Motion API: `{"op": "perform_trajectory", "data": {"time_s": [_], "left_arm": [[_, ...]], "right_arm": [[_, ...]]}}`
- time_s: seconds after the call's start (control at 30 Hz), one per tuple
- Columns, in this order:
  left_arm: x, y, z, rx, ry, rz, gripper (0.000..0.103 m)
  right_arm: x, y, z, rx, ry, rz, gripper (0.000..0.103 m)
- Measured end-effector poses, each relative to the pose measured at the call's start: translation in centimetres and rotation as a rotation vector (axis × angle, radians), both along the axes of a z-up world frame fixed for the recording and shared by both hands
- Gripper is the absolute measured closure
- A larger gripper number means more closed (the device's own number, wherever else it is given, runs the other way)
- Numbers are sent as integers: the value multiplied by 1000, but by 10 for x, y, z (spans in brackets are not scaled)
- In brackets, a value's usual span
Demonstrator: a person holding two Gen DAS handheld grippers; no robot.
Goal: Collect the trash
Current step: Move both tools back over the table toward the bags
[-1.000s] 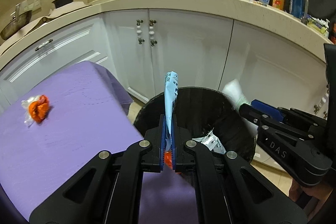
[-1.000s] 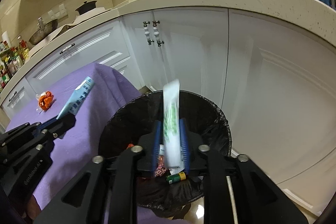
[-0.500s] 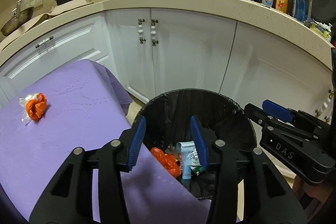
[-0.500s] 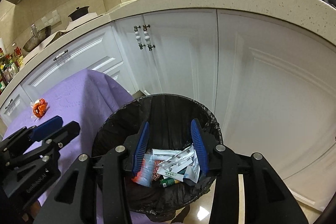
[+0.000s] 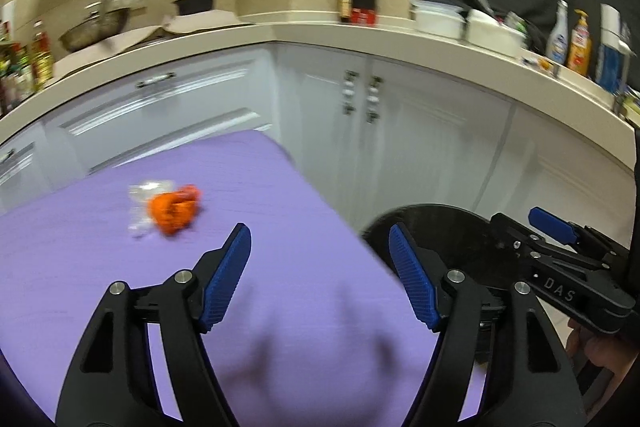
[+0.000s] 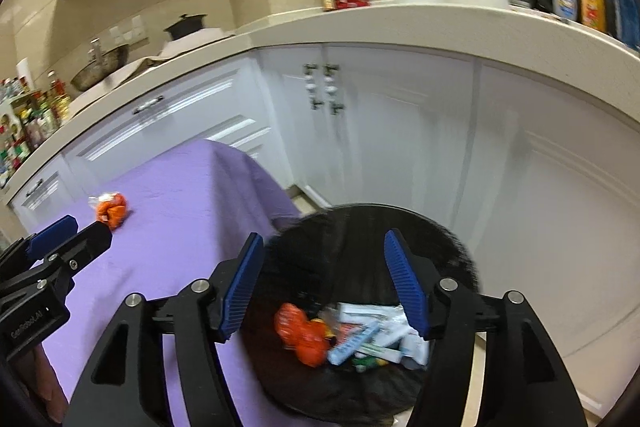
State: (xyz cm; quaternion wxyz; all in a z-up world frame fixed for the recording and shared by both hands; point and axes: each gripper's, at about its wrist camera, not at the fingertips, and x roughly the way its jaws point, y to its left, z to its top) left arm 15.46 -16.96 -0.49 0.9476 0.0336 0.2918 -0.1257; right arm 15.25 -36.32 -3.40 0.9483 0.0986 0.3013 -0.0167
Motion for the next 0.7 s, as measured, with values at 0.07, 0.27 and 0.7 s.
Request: {"op": "perform_trajectory", "data": {"time_s": [0.07, 0.27, 0.7], "left_arm": [[2, 23, 2, 0, -4, 44, 32], [11, 95, 5, 2, -16, 180, 28], [21, 228, -4, -2, 6, 421, 23]], "right_arm": [[6, 15, 3, 3, -4, 32, 38], [31, 79, 12, 17, -17, 155, 35], [82, 206, 11, -7, 13, 360, 31]]}}
